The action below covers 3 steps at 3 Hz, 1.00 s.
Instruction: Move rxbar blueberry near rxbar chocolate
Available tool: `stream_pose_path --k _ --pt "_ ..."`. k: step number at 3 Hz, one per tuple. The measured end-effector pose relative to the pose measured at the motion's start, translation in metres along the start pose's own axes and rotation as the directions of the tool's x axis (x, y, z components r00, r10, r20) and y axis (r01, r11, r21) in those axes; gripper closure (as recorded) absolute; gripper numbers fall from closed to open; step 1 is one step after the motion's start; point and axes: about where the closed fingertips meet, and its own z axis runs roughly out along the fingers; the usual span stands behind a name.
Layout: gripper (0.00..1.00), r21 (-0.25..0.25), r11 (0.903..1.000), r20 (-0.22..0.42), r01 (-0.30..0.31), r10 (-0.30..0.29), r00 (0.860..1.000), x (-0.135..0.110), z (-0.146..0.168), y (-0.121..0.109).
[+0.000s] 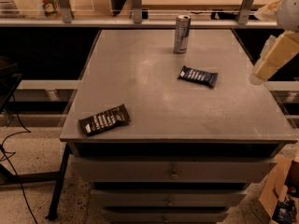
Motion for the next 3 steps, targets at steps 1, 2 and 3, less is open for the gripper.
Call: stream_pose_path --k 1,2,3 --pt "0.00 -0.021 0.9996 0.062 0.018 -0.017 0.998 -0.0071 0.0388 -0.0231" --pt "0.00 -0.021 0.9996 0.062 0.018 -0.017 0.998 -0.0072 0.0388 -0.0231" --pt "0.00 -0.023 0.9997 0.089 -0.001 0.003 0.996 -0.0079 0.0487 -0.0304"
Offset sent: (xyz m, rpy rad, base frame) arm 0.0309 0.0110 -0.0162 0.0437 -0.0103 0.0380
